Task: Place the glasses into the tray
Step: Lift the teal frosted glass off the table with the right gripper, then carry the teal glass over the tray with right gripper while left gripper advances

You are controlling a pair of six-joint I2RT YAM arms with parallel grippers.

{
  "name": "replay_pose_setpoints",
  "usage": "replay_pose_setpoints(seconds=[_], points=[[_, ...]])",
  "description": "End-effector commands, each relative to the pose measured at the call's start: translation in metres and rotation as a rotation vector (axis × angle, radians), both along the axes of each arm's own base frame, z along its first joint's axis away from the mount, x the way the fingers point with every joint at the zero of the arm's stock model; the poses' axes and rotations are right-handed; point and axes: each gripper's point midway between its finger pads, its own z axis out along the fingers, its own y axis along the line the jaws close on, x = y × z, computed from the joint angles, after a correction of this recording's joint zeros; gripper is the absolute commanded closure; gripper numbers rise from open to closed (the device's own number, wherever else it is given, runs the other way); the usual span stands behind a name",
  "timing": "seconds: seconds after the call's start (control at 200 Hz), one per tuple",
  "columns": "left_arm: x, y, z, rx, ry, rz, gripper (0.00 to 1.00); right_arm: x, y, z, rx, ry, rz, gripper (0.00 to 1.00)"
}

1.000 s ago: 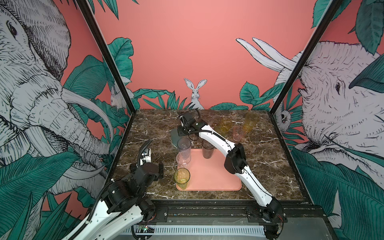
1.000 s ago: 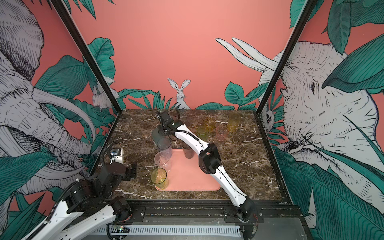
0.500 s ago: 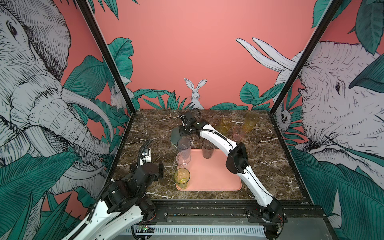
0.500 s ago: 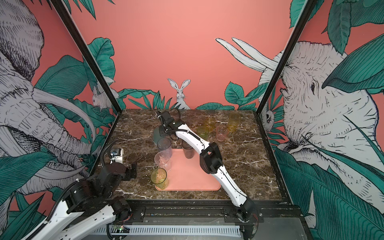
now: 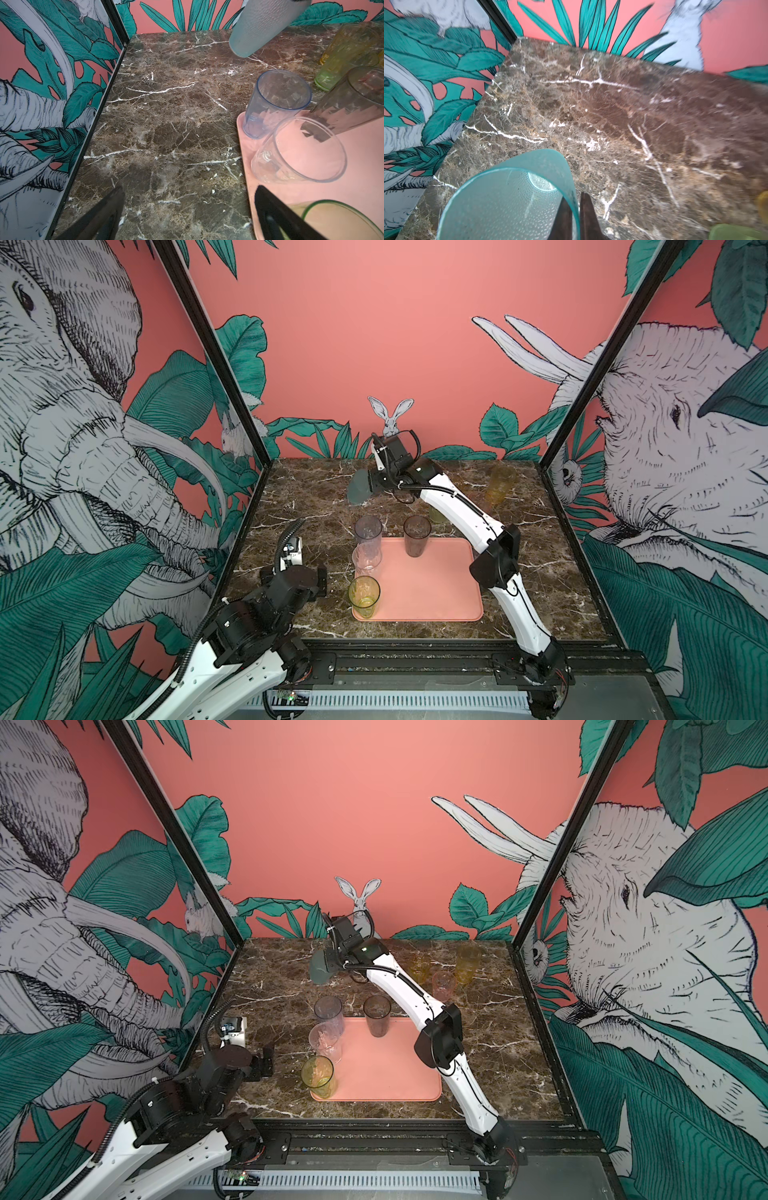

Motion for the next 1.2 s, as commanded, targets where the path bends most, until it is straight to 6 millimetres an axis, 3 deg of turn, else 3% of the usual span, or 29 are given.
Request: replay_pose_setpoints(seconds=[0.0,0.155,0.455,0.79,1.141,1.181,1.196], points=[[0.000,0.002,-0.003,-0.011,-0.003,0.014,0.02,0.003,-0.027,0.036,-0.007,-0.062,-0.029,1.00],[0.000,0.003,-0.001,-0.009,-0.009,0.018,0.02,0.002,-0.052,0.054,-0.019,-0.077,-0.052,1.00],[-0.002,0.004,0.003,-0.019,-0.007,0.018,0.02,-0.019,-0.097,0.090,-0.045,-0.112,-0.062,1.00],[0.009,-0.004,0.008,-0.009,-0.045,0.015,0.01,-0.061,-0.138,0.120,-0.073,-0.153,-0.059,1.00],[0.038,-0.026,0.028,0.049,-0.138,-0.002,0.01,-0.106,-0.168,0.131,-0.082,-0.145,-0.034,1.00],[0.043,-0.028,0.030,0.055,-0.144,0.009,0.01,-0.108,-0.169,0.123,-0.094,-0.126,-0.032,1.00],[0.044,-0.029,0.030,0.057,-0.146,0.013,0.01,-0.115,-0.175,0.134,-0.079,-0.145,-0.033,1.00]])
